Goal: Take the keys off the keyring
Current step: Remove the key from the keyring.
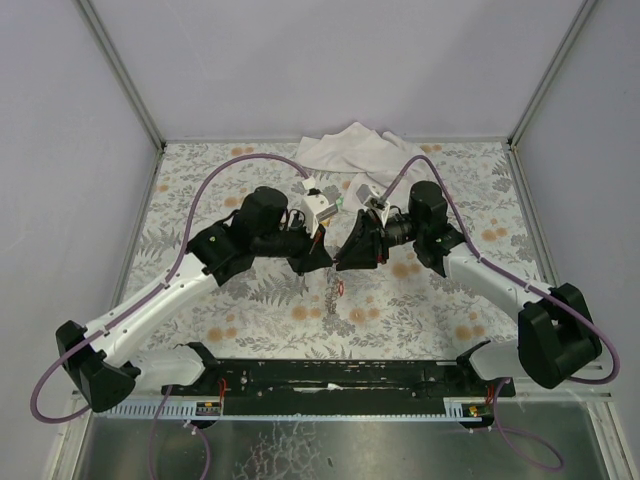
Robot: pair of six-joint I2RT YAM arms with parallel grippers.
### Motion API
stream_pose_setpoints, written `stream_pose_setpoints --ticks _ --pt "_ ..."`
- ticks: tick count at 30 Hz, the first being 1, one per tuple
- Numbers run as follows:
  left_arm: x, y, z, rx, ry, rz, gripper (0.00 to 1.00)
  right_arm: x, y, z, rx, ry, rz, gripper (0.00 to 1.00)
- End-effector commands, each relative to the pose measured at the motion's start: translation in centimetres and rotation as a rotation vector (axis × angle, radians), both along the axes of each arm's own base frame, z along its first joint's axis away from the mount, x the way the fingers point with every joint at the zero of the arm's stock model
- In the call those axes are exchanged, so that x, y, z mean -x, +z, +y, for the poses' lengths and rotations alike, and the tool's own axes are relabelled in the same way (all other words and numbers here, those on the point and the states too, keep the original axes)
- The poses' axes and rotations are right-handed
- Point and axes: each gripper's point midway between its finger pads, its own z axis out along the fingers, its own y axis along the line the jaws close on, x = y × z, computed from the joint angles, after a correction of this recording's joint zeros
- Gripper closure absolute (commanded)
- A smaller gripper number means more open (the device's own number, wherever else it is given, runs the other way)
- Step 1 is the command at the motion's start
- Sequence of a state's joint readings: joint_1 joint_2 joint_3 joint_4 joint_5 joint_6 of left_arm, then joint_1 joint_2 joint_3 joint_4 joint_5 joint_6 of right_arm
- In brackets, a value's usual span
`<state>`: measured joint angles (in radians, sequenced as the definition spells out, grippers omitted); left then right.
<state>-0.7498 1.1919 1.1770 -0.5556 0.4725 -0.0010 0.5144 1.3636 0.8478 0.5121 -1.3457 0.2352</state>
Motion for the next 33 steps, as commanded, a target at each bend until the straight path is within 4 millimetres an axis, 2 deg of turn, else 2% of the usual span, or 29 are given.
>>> stream_pose_setpoints --ticks 1,10,17,21,23,25,30,33 --pt "0.0 2.0 -0.1 0.022 -0.019 -0.032 1.00 0.1 0.8 0.5 -0.023 0.017 -0.034 0.69" --pt "0.0 2.0 -0.2 0.016 -0.028 -0.020 1.00 0.1 0.4 0.9 -0.010 0.019 -0.040 0.81" --pt "0.0 2.6 -0.3 0.029 -0.029 -0.025 1.00 0.3 0.5 0.9 -0.014 0.029 -0.063 0.99" --pt "-0.2 3.5 -0.3 0.068 -0.002 -0.049 1.00 0.5 0.8 0.8 -0.019 0.036 -0.074 1.00" --pt "-0.3 4.1 0.0 0.096 0.027 -0.070 0.93 0.6 1.0 0.7 -0.022 0.045 -0.074 1.00" --pt "-0.4 4.6 0.5 0.133 0.055 -0.097 0.82 0.7 1.1 0.7 -0.022 0.053 -0.071 1.00" --pt "0.7 6.9 1.9 0.291 0.095 -0.210 0.60 1.0 1.3 0.5 -0.024 0.075 -0.064 1.00" --pt "1.6 7.3 2.9 0.374 0.108 -0.286 0.55 1.4 1.4 0.3 -0.031 0.098 -0.073 1.00"
